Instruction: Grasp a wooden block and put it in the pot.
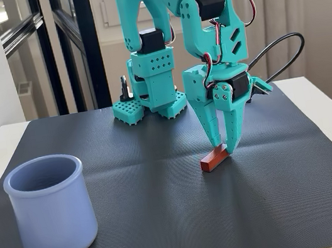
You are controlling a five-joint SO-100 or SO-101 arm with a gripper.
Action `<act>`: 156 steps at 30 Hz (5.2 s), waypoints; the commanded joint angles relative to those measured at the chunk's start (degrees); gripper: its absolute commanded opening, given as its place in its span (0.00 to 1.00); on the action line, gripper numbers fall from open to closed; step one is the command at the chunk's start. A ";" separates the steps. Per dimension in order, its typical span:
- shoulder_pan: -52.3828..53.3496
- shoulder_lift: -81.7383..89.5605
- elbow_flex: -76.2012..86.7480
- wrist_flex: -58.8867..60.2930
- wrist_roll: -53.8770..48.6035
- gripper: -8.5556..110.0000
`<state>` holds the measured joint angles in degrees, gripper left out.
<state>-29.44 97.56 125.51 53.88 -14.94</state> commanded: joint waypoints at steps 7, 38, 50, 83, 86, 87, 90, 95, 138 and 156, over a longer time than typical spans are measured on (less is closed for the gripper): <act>1.58 11.34 -0.79 -0.09 0.62 0.10; 31.38 39.73 -2.37 0.00 2.11 0.10; 35.07 45.00 8.35 -9.58 3.78 0.11; 46.58 -3.87 -30.15 -11.69 4.13 0.11; 48.08 -3.96 -29.79 -11.69 4.13 0.11; 48.34 -3.96 -29.71 -11.69 4.13 0.11; 47.99 -3.96 -29.53 -11.60 4.04 0.11; 46.41 -3.60 -29.62 -8.26 4.13 0.11; 32.70 36.56 8.26 -1.93 7.65 0.07; 28.48 76.46 45.44 -1.67 19.60 0.07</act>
<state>-0.62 171.30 169.98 52.12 2.55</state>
